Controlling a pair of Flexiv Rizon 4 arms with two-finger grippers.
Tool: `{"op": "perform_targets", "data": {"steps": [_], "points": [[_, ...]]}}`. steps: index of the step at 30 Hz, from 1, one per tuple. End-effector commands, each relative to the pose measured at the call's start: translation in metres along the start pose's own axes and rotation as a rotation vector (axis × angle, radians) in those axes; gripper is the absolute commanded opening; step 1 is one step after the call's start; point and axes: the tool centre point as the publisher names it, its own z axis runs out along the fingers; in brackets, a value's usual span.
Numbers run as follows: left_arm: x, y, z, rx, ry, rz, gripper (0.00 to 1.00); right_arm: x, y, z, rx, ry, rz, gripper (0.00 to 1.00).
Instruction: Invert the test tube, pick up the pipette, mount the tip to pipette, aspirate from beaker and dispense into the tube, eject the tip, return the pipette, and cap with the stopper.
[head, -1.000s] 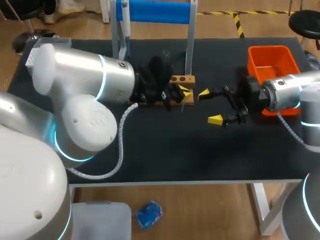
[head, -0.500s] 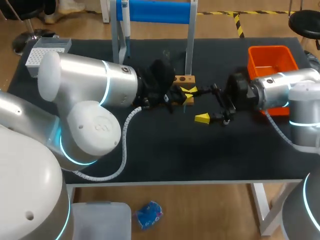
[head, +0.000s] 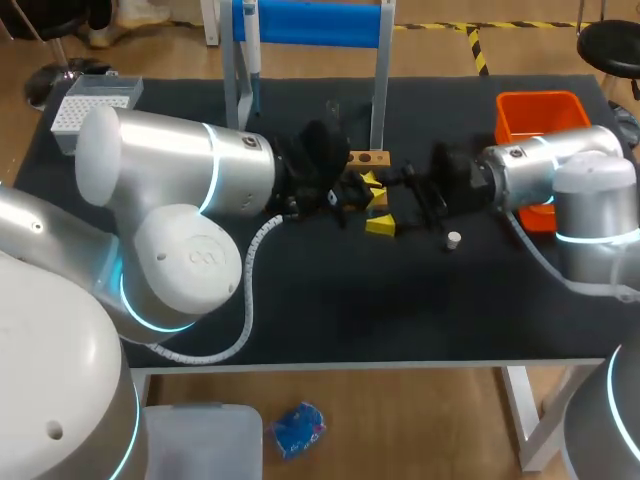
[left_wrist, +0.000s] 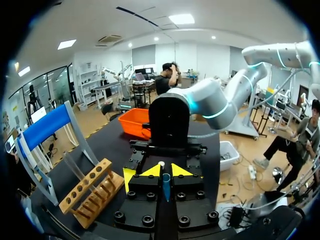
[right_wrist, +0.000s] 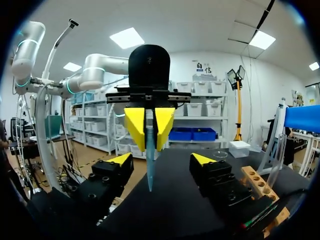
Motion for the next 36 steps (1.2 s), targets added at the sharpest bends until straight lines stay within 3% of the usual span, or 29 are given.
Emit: {"op": "perform_targets", "data": {"steps": [1, 10, 15, 18, 27, 30, 32, 36], "points": [[-0.0003, 0.003, 0.0012, 0.012, 0.002, -0.002, 0.0, -0.0057, -0.0001, 0.0015, 0.003, 0.009, 0.006, 0.49], [-0.0003, 0.003, 0.0012, 0.012, 0.002, -0.002, 0.0, -0.0076, 0.0006, 0.0028, 0.0, 0.01, 0.014, 0.44], [-0.0003, 0.003, 0.0012, 0.012, 0.002, -0.002, 0.0, -0.009, 0.0017, 0.0045, -0.003, 0.018, 0.018, 0.49], [-0.0003, 0.003, 0.0012, 0.012, 0.002, -0.002, 0.0, -0.0098, 0.0019, 0.0049, -0.004, 0.02, 0.02, 0.4], [-0.0003, 0.003, 0.0012, 0.012, 0.002, -0.002, 0.0, -0.012, 0.0039, 0.0061, -0.018, 0.026, 0.024, 0.32], [-0.0003, 0.003, 0.0012, 0.012, 0.002, -0.002, 0.0, -0.0122, 0.0044, 0.0065, -0.021, 0.027, 0.024, 0.07], [-0.0003, 0.003, 0.0012, 0.012, 0.002, -0.002, 0.0, -0.0123, 0.0044, 0.0066, -0.021, 0.028, 0.025, 0.0], [-0.0003, 0.003, 0.0012, 0.012, 0.002, -0.002, 0.0, -0.0122, 0.0043, 0.0066, -0.018, 0.03, 0.028, 0.0]]}}
